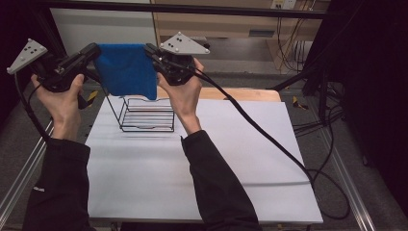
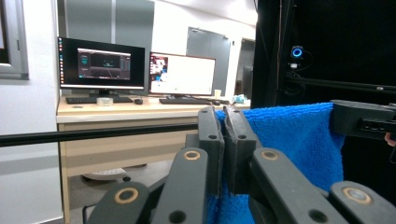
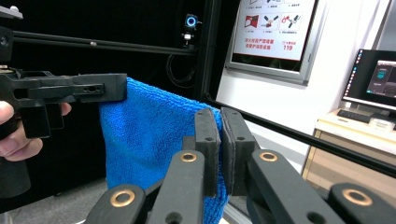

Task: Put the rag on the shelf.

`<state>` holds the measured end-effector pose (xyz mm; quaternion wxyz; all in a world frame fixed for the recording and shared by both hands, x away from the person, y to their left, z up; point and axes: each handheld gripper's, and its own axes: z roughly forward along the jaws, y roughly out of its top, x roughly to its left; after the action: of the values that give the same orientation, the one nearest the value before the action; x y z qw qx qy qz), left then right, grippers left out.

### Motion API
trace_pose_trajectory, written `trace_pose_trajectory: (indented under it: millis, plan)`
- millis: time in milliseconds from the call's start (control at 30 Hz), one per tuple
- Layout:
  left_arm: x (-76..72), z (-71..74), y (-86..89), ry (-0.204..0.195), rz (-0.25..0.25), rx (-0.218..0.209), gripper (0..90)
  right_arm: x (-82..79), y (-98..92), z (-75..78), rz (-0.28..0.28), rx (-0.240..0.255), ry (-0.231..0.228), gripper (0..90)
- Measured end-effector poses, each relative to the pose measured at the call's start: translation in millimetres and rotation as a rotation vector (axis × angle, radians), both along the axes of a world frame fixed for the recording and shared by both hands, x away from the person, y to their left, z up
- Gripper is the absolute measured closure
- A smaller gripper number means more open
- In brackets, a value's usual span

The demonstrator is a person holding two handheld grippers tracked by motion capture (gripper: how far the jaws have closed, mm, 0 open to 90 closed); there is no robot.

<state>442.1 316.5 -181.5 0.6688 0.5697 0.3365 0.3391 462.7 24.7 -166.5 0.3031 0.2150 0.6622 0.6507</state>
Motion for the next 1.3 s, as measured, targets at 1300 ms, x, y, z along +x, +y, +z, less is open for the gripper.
trace_pose_trajectory:
  millis: [1300]
  plan:
    - [56.6, 30.2, -6.6, -0.006, 0.052, 0.012, 86.8, 56.1, 5.2, 21.7, -0.050, 0.032, -0.012, 86.6]
